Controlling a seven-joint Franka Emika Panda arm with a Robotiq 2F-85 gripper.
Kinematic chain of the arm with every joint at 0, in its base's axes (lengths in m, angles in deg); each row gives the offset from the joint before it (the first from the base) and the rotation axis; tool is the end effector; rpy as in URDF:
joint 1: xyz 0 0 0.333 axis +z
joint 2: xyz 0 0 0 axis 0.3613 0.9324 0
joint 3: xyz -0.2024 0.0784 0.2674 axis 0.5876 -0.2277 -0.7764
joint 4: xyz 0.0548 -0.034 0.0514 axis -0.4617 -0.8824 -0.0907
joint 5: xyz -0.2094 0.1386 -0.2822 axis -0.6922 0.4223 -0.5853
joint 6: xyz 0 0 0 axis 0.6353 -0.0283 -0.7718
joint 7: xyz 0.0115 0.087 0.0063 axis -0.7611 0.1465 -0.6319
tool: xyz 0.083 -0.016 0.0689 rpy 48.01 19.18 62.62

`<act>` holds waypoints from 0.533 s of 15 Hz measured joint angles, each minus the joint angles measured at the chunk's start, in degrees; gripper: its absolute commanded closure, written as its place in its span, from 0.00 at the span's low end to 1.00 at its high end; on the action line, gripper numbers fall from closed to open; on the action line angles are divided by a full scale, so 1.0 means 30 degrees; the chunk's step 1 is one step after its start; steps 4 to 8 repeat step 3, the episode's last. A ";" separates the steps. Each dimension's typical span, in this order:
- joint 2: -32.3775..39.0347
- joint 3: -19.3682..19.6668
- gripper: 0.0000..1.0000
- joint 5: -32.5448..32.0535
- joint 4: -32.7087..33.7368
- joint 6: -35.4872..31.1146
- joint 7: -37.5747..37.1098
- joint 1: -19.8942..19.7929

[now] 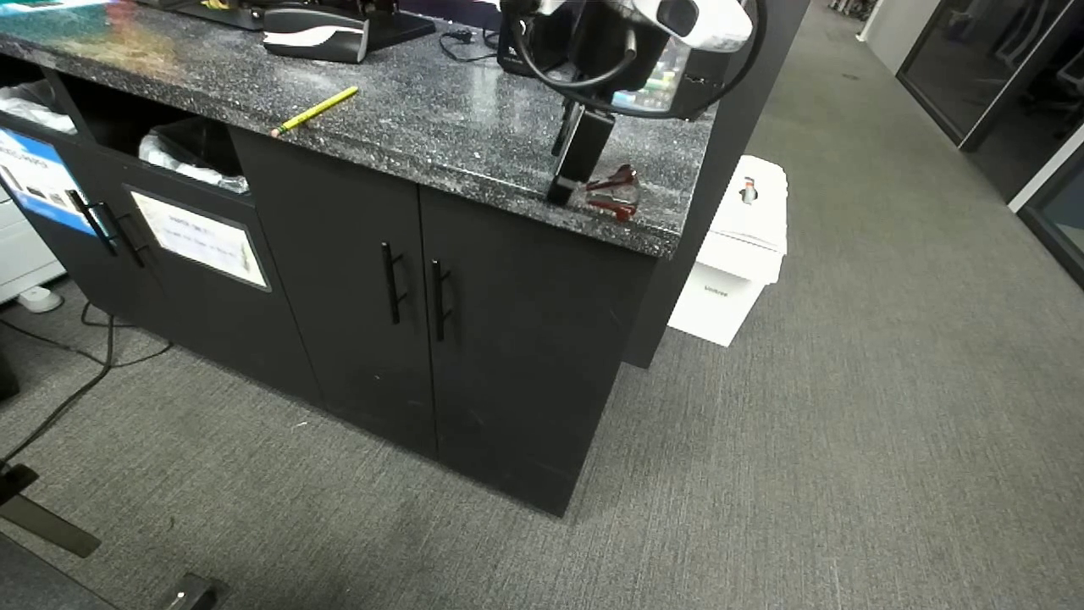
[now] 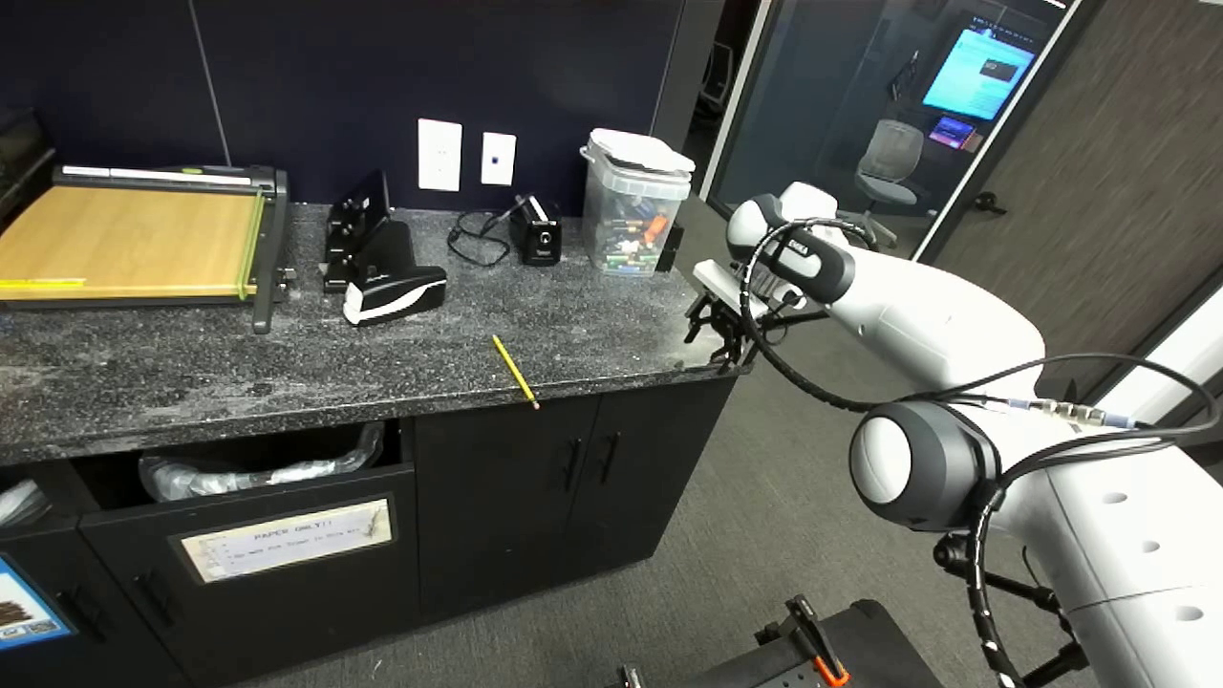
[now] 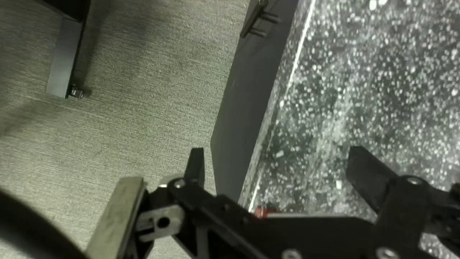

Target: Move the staple remover to the right

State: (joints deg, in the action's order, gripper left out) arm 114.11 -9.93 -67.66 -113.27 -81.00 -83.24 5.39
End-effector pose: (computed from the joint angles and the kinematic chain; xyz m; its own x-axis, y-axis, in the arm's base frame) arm 0.7895 -0.1954 0.2403 0.3429 -0.9159 -0.2088 -0.9394 -0.3341 -0.0772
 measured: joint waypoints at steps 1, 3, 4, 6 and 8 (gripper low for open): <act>-0.0083 -0.0244 0.00 0.0104 -0.0001 0.0741 0.0423 0.0047; -0.0275 -0.0473 0.00 0.0177 -0.0008 0.2382 0.0656 0.0217; -0.0275 -0.0473 0.00 0.0177 -0.0008 0.2382 0.0656 0.0217; -0.0275 -0.0473 0.00 0.0177 -0.0008 0.2382 0.0656 0.0217; -0.0275 -0.0473 0.00 0.0177 -0.0008 0.2382 0.0656 0.0217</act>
